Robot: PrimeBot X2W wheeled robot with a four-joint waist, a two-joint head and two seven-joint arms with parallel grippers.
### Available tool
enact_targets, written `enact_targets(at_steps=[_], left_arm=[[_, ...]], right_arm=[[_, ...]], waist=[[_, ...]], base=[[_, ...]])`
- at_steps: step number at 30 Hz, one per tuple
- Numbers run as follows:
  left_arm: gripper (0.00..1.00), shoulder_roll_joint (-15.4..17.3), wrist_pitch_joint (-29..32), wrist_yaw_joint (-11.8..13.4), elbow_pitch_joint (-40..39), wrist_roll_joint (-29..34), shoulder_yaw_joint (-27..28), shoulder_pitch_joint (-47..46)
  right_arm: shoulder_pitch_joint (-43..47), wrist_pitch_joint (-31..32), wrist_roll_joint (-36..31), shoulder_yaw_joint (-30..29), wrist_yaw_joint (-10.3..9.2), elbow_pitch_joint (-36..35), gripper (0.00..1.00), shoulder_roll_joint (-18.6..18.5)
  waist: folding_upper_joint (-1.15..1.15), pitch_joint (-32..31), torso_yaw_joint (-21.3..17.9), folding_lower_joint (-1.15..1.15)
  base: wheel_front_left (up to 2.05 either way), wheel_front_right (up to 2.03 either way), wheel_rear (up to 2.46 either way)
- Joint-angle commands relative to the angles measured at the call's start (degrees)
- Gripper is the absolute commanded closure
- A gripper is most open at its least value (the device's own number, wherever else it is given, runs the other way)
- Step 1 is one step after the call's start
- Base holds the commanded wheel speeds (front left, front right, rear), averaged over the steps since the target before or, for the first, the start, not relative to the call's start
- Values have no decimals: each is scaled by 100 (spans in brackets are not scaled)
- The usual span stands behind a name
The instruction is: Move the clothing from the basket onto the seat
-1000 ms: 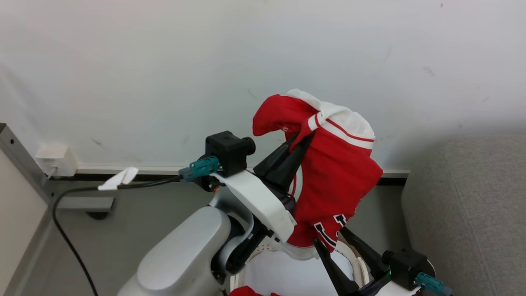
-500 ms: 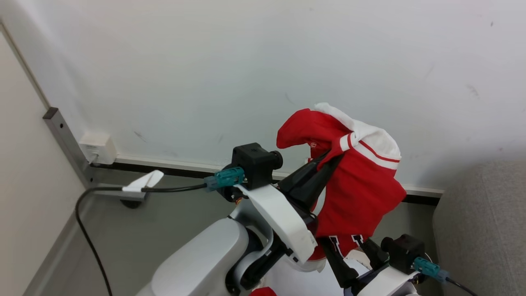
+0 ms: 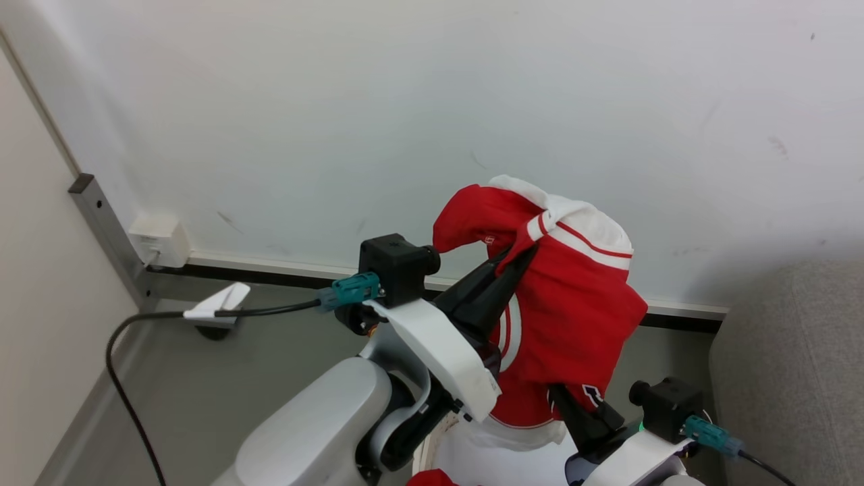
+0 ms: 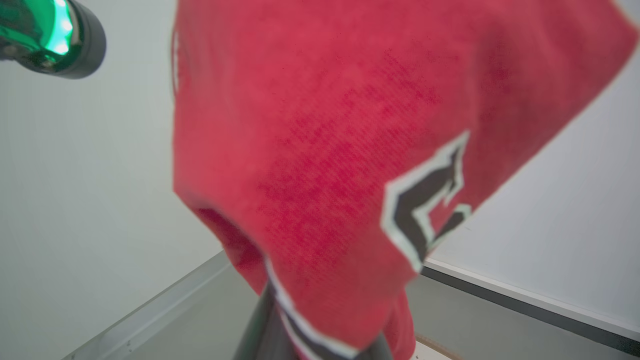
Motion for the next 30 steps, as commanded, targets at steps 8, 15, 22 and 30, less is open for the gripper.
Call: enact_targets(at_steps=[8, 15, 22, 30], left_arm=[[100, 140, -230, 37, 383, -77, 111, 263], [0, 165, -413, 52, 546, -130, 130, 416], [0, 214, -539, 50, 578, -144, 129, 532], [0, 296, -673, 51, 530, -17, 112, 547]], right_arm=[[206, 1, 296, -266, -12, -654, 100, -156], [381, 1, 148, -750, -12, -1077, 100, -334], [449, 1, 40, -1018, -12, -1283, 100, -452], [421, 1, -89, -1377, -12, -1436, 100, -584]], waist=[[0, 103, -389, 0], [0, 199, -832, 0], [0, 292, -1513, 0], [0, 448, -2332, 0]], base=[[0, 0, 0], [0, 0, 0], [0, 0, 0], [0, 0, 0]])
